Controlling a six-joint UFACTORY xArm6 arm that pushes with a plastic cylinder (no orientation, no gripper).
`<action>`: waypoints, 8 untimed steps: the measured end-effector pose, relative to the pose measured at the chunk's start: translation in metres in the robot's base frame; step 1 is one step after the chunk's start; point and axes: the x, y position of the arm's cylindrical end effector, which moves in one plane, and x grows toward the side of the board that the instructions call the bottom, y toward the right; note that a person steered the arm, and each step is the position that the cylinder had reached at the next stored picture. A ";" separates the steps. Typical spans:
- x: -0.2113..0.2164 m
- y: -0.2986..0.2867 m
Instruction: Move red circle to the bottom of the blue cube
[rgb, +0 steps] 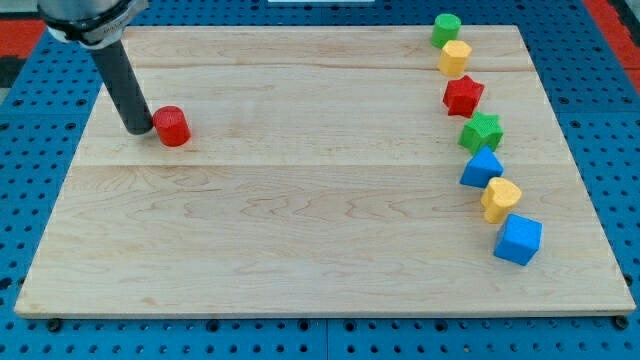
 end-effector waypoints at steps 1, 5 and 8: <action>-0.004 0.090; 0.048 0.185; 0.094 0.217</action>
